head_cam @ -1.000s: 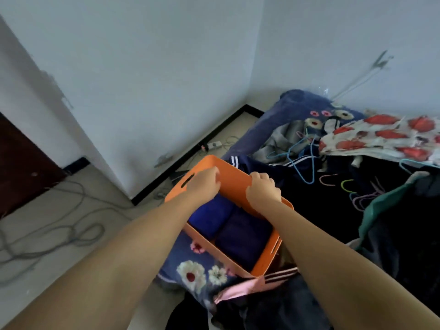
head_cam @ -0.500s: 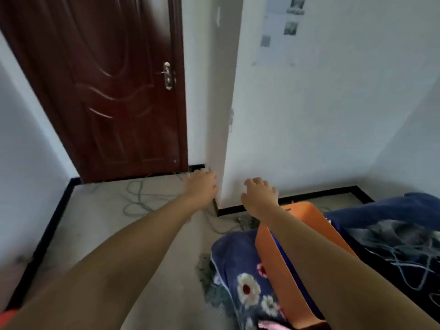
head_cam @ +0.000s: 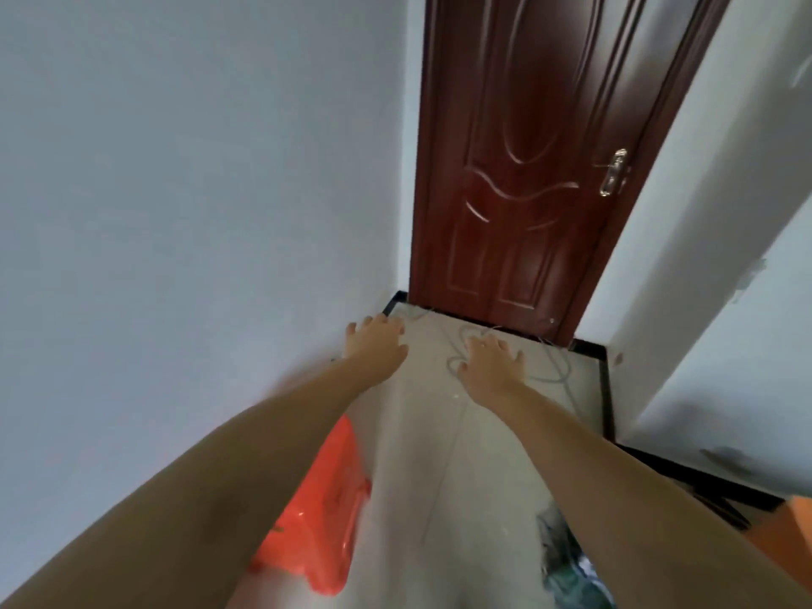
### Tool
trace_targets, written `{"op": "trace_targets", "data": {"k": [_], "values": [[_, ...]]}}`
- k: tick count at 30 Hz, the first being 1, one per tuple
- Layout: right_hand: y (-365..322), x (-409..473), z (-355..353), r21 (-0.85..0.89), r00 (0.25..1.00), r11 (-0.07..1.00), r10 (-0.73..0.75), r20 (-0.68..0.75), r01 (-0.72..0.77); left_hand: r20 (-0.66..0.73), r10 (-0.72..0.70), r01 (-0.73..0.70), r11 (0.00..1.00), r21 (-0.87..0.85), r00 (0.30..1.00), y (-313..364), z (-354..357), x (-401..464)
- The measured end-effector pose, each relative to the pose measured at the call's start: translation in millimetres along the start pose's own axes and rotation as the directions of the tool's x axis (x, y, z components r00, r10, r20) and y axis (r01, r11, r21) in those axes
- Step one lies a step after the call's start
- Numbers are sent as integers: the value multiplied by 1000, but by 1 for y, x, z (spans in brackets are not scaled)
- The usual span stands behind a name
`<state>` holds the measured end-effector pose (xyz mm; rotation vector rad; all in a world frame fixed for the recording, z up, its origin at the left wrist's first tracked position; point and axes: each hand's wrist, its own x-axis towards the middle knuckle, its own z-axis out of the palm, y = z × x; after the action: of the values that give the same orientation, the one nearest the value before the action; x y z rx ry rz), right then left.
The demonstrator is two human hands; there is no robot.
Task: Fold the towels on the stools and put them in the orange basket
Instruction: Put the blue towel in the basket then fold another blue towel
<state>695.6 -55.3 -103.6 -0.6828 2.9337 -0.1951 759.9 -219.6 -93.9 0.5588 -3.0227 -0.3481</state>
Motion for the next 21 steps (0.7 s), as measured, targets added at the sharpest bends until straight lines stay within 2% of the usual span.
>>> {"op": "trace_targets", "data": {"k": [6, 10, 15, 19, 21], "values": [[-152, -23, 31, -6, 961, 962, -274, 26, 274, -55, -211, 212, 977, 23, 976, -147, -32, -86], [-246, -43, 56, -11, 876, 877, -480, 40, 481, -73, -408, 409, 912, 0, 910, -233, -42, -154], [-344, -82, 92, 2, 716, 726, -678, 162, 687, -61, -674, 672, 738, -53, 736, -309, -38, -249], [-397, -116, 124, 13, 540, 562, -800, 263, 827, -43, -849, 841, 528, -117, 527, -336, -26, -325], [-414, -128, 136, 22, 466, 492, -837, 289, 870, -39, -893, 884, 449, -133, 448, -342, -18, -353]]}}
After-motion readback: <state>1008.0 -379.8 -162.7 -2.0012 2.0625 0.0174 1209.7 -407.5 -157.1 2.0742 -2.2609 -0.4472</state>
